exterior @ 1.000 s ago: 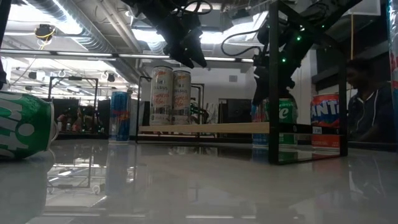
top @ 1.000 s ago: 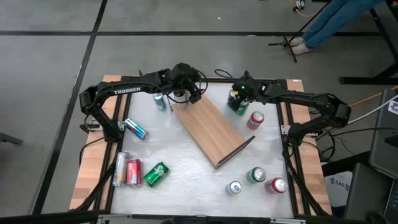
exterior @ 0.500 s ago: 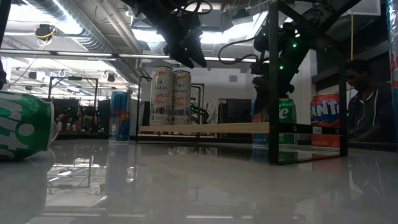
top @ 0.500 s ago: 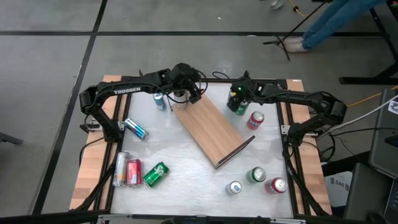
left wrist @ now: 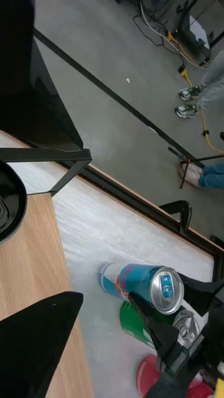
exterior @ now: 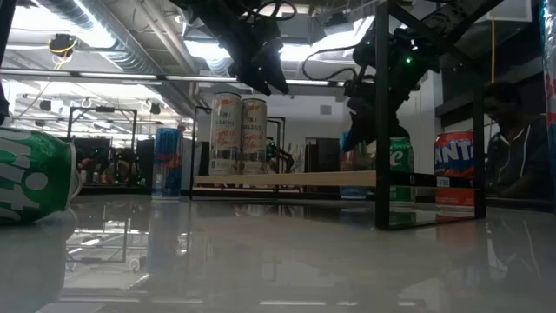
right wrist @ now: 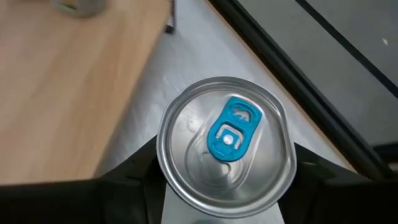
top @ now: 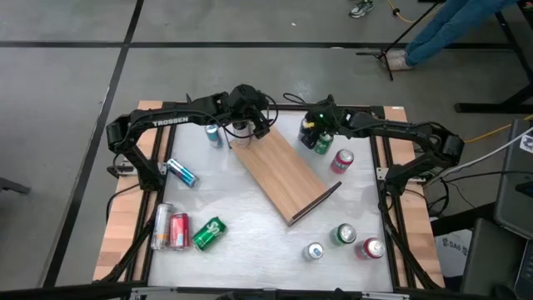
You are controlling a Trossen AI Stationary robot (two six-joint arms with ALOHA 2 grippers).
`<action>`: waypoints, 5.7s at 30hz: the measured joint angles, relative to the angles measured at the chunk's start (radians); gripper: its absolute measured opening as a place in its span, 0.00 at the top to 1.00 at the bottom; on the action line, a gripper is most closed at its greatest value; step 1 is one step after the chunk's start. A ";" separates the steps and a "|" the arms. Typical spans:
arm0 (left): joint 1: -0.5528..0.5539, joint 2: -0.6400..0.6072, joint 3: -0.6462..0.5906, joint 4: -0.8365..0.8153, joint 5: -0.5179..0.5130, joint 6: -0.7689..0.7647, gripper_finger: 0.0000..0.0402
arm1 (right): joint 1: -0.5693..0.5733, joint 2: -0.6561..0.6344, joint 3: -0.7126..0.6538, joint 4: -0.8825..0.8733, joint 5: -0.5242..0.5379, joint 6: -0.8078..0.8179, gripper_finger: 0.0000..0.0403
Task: Place canned beverage on shelf
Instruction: Put the top right blue soda can on the shelf
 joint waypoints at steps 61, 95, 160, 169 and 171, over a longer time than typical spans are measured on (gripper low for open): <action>-0.274 0.000 0.000 0.000 0.001 0.058 0.06 | 0.296 0.003 0.197 -0.277 -0.390 -0.345 0.42; -0.274 0.000 0.000 0.092 0.180 0.058 0.06 | 0.295 -0.088 0.196 -0.289 -0.358 -0.345 0.15; -0.295 0.233 0.000 0.284 0.193 -0.001 0.24 | 0.295 -0.240 0.197 -0.363 -0.301 -0.345 0.15; -0.292 0.233 0.000 0.284 0.193 -0.001 0.49 | 0.295 -0.240 0.197 -0.363 -0.301 -0.345 0.15; -0.287 0.233 0.000 0.284 0.195 -0.002 0.51 | 0.295 -0.240 0.197 -0.363 -0.301 -0.345 0.15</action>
